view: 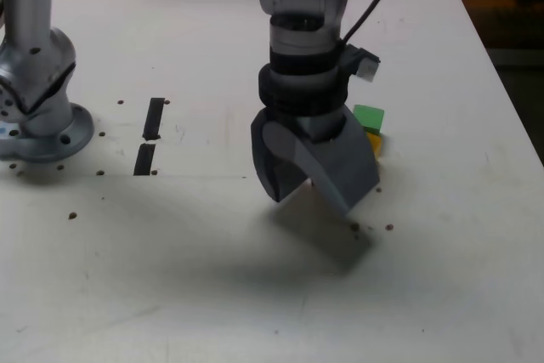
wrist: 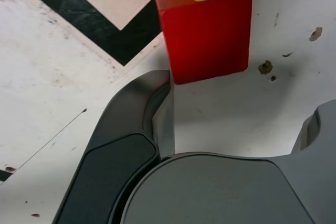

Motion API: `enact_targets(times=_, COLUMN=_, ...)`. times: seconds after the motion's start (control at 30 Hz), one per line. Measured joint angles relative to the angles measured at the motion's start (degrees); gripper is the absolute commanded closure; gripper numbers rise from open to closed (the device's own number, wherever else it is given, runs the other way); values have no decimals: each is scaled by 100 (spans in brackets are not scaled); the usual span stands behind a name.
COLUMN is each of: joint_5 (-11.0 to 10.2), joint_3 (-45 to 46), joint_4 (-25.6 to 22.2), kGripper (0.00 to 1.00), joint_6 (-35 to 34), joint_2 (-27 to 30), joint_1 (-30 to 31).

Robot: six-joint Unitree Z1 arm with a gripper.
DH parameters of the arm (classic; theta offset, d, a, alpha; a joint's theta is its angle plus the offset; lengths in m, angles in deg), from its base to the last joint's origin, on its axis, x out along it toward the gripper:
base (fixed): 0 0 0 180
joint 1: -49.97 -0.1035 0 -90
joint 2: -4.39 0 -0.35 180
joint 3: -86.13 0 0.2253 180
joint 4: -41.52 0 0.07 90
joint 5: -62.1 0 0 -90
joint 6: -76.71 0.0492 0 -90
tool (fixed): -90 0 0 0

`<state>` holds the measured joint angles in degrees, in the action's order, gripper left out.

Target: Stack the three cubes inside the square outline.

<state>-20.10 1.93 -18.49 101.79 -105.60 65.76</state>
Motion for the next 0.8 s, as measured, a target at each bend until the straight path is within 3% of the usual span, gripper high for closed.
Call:
enact_targets(times=0.2, joint_5=26, joint_3=-1, joint_4=21, kGripper=25, joint_6=-18, joint_2=-141, joint_1=0)
enact_targets(times=0.5, joint_5=27, joint_3=30, joint_4=42, kGripper=66, joint_6=-84, joint_2=-196, joint_1=0)
enact_targets(times=0.8, joint_5=-105, joint_3=48, joint_4=131, kGripper=71, joint_6=-84, joint_2=-199, joint_1=0)
